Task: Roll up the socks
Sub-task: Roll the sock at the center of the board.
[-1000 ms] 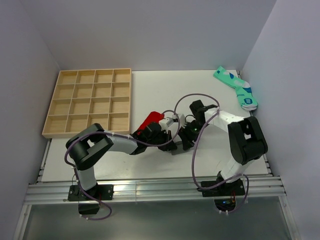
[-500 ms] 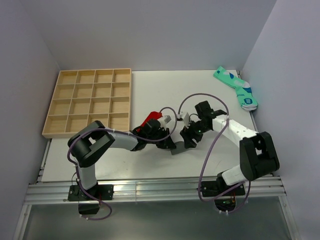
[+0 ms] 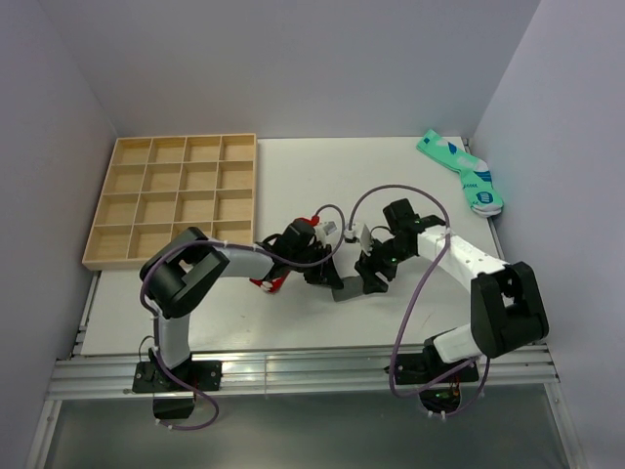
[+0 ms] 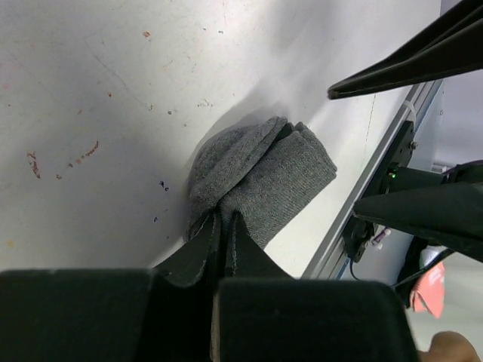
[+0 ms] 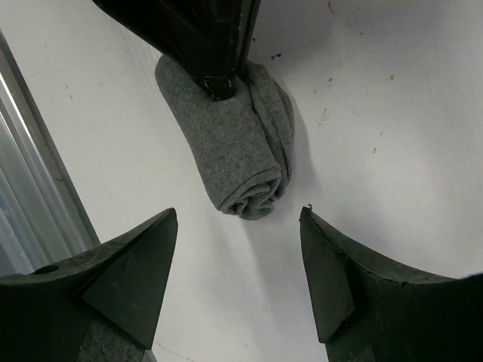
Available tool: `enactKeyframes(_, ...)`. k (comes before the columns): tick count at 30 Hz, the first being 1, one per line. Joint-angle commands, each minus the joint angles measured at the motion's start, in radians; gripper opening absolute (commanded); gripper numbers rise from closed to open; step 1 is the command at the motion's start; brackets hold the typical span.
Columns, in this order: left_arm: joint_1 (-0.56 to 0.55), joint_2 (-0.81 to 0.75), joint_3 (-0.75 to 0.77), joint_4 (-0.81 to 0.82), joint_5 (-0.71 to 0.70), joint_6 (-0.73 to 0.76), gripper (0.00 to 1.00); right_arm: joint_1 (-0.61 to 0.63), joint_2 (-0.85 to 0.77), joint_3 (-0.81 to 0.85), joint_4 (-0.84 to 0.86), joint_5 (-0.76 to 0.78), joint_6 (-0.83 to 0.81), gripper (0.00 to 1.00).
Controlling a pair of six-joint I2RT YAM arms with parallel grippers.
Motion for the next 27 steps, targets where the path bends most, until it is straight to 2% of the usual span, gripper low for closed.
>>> enactKeyframes(1,0.012,0.038,0.047,-0.126,0.039,0.073,0.0,-0.004,0.046,0.029,-0.011,-0.013,-0.026,0.73)
enactKeyframes(11,0.016,0.093,0.143,-0.228,0.073,0.139,0.0,-0.005,0.173,0.126,0.026,-0.054,0.087,0.73)
enactKeyframes(17,0.02,0.102,0.154,-0.221,0.081,0.139,0.0,-0.005,0.236,0.172,0.038,-0.036,0.155,0.74)
enactKeyframes(27,0.023,0.111,0.159,-0.196,0.076,0.121,0.0,-0.002,0.308,0.2,0.018,-0.048,0.172,0.73)
